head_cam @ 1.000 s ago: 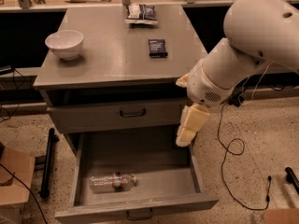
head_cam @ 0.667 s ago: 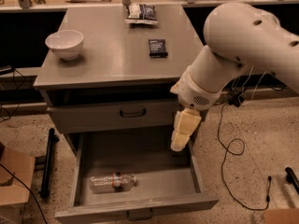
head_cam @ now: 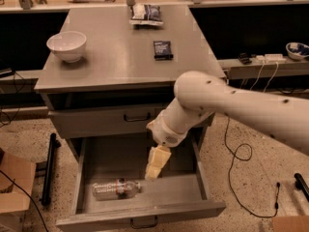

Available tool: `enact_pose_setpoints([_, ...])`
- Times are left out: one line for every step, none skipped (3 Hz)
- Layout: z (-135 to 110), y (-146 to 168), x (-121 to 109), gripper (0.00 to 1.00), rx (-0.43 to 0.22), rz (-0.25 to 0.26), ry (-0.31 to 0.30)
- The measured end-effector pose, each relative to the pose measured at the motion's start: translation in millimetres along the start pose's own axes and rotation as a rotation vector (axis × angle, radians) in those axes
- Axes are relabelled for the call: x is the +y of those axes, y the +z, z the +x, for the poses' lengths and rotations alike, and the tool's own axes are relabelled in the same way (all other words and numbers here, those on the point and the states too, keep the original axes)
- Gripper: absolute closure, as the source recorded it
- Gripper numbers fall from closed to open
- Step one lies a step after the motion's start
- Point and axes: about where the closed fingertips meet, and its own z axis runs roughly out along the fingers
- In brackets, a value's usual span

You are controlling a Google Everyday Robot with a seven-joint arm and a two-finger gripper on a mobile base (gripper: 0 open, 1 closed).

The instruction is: Pick water bottle from middle drawer and place on counter

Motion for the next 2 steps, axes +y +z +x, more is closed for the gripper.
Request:
enact_pose_setpoints([1.2, 58.8, -11.7, 0.00, -0.087, -0.039, -0.004])
enact_pose_setpoints([5.1, 68.7, -12.2, 0.00, -0.094, -0.051, 0.005])
